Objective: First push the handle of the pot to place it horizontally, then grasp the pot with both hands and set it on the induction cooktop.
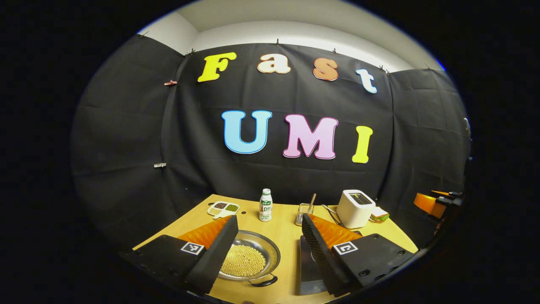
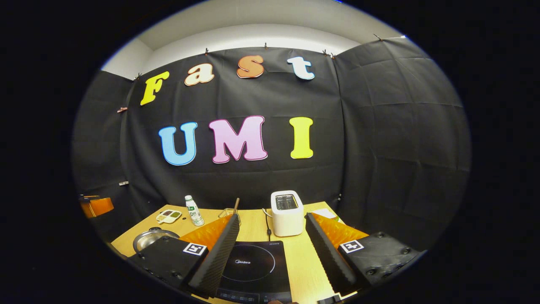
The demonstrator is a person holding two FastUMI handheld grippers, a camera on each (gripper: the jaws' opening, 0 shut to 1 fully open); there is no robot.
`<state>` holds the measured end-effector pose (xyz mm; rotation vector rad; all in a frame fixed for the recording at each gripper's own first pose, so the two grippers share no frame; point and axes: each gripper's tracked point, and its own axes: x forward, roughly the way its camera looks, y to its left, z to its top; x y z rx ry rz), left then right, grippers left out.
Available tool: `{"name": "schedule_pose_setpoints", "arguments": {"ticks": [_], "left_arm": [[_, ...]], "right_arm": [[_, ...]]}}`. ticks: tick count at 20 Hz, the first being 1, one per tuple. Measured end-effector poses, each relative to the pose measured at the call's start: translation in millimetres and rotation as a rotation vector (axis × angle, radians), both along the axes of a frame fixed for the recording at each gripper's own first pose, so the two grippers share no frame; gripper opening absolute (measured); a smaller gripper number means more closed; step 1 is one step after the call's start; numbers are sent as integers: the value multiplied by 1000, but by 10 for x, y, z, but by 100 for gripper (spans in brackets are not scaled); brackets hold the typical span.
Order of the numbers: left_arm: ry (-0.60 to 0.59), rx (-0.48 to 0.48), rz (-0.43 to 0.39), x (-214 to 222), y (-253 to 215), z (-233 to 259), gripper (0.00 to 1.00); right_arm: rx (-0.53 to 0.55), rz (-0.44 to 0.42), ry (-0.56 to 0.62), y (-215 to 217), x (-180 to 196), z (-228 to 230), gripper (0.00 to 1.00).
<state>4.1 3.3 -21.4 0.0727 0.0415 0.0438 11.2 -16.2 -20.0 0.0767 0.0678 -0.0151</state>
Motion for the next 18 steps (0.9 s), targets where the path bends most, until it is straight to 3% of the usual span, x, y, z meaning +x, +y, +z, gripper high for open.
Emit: {"name": "schedule_pose_setpoints", "arguments": {"ticks": [7, 15, 18], "left_arm": [[10, -40, -54, -69, 375, -132, 95], [73, 8, -123, -198, 804, -463, 94], [118, -24, -163, -247, 813, -596, 89]], "right_arm": [[-38, -82, -45, 234, -197, 183, 98], [-53, -97, -71, 565, -458, 95, 98], [-68, -97, -75, 632, -530, 106, 100]]}}
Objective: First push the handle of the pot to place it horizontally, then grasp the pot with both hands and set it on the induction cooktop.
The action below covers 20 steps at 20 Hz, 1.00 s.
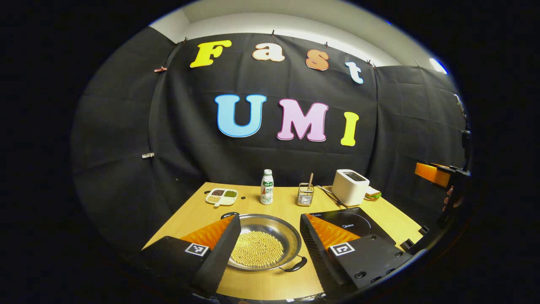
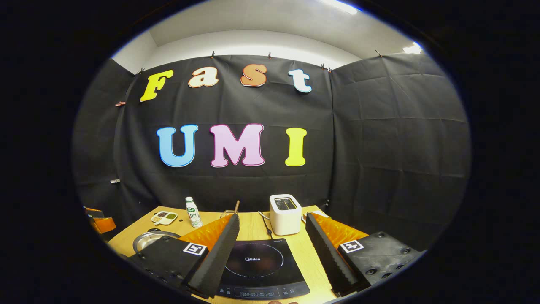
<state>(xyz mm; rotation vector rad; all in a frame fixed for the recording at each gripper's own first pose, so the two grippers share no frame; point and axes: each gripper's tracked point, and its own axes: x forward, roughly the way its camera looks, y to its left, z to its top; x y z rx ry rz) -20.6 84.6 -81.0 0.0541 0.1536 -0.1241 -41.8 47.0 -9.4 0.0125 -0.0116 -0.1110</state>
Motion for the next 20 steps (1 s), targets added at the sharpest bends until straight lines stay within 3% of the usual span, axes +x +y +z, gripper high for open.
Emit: {"name": "schedule_pose_setpoints", "arguments": {"ticks": [4, 6, 7, 8, 13, 20], "left_arm": [[59, -5, -28, 18, 104, -130, 69], [109, -17, -49, 34, 169, -244, 53], [137, -30, -64, 41, 186, -317, 37], [166, -39, -69, 45, 227, -400, 38], [305, -38, -96, 16, 358, -862, 6], [450, 57, -202, -69, 268, -1428, 5]], "right_arm": [[6, -5, -26, 96, -39, 53, 98], [1, -5, -22, 137, -74, 32, 98], [-4, -6, -20, 153, -82, 26, 98], [-10, -9, -20, 169, -98, 24, 98], [-12, -25, -7, 206, -129, -13, 98], [-4, -59, 10, 180, -146, -61, 98]]}}
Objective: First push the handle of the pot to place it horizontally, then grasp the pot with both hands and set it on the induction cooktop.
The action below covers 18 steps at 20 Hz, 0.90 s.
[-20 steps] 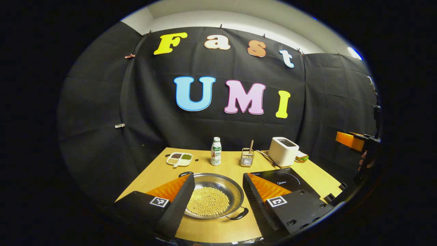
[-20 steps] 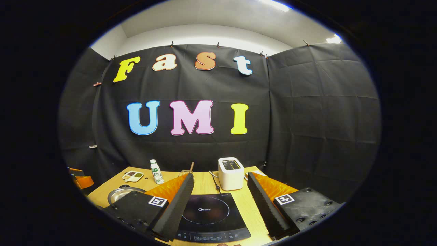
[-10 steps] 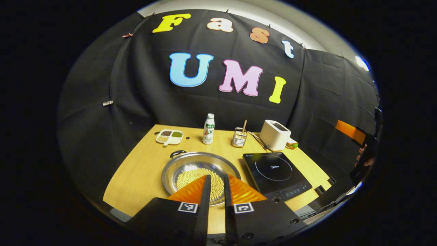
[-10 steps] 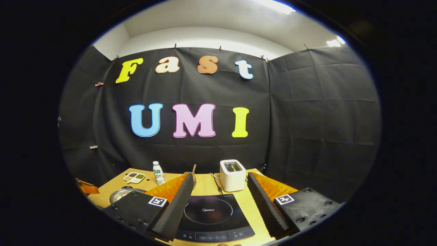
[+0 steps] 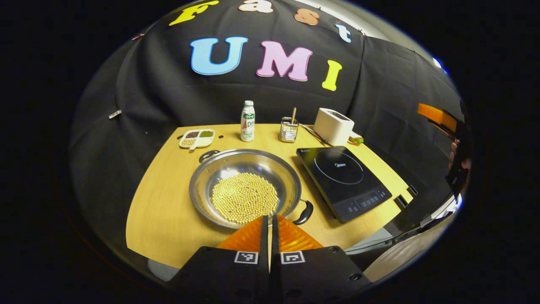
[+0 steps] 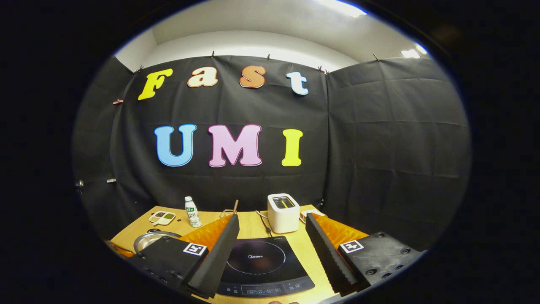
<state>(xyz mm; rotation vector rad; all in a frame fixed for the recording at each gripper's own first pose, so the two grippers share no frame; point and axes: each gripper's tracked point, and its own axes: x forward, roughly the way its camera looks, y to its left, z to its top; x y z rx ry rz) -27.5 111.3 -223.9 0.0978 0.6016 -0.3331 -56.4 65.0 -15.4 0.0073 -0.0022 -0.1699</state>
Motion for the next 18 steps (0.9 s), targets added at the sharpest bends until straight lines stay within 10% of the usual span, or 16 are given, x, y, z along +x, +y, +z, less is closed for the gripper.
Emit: {"name": "schedule_pose_setpoints", "arguments": {"ticks": [18], "left_arm": [[247, 202, -31, 263, -423, -972, 5]], "right_arm": [[6, 43, 98, -332, 347, -210, 98]]}}
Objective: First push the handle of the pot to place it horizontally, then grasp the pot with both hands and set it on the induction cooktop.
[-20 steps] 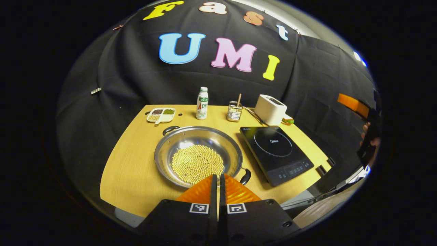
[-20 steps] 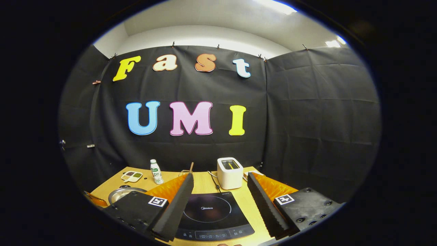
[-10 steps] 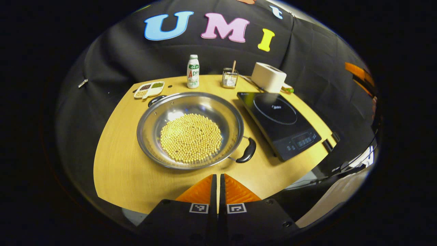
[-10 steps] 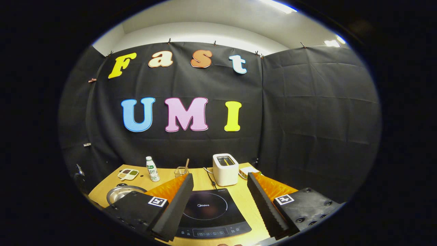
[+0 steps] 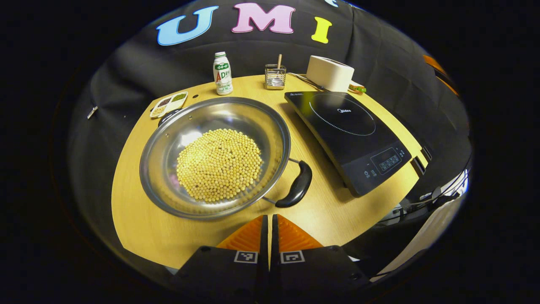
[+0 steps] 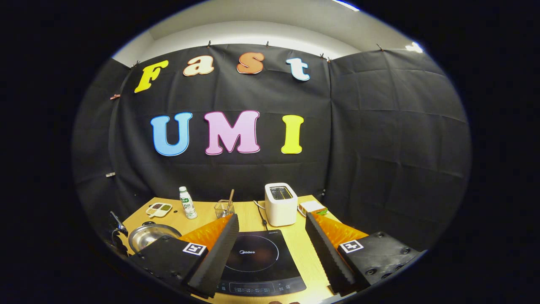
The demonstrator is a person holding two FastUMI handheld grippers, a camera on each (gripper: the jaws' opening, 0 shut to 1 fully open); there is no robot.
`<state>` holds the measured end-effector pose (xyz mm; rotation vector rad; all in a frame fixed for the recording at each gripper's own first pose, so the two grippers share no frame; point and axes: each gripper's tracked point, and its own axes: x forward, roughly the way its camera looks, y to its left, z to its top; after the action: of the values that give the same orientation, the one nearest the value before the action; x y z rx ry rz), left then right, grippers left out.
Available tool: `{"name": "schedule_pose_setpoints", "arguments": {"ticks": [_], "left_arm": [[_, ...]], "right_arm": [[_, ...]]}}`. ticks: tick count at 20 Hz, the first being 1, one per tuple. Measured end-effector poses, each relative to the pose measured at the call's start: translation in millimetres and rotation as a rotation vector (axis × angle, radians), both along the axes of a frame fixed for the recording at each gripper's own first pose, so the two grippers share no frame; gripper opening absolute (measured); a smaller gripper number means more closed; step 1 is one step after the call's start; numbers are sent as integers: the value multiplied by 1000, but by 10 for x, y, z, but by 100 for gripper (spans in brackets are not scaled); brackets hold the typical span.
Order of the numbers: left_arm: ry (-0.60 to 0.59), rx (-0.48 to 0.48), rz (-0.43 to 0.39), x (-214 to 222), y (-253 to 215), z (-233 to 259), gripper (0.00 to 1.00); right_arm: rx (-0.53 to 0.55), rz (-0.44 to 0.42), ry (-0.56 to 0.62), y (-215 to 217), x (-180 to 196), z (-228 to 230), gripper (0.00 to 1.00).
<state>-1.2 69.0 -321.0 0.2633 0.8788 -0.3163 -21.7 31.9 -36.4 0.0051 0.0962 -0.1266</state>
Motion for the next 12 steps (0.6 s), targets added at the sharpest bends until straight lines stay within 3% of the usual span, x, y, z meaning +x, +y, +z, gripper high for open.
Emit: {"name": "schedule_pose_setpoints", "arguments": {"ticks": [6, 12], "left_arm": [[30, 24, 2, 101, -195, -57, 5], [35, 3, 17, 301, -415, -35, 5]], "right_arm": [[1, 57, 14, -91, 174, -32, 99], [7, 61, 31, -237, 320, -81, 99]]}}
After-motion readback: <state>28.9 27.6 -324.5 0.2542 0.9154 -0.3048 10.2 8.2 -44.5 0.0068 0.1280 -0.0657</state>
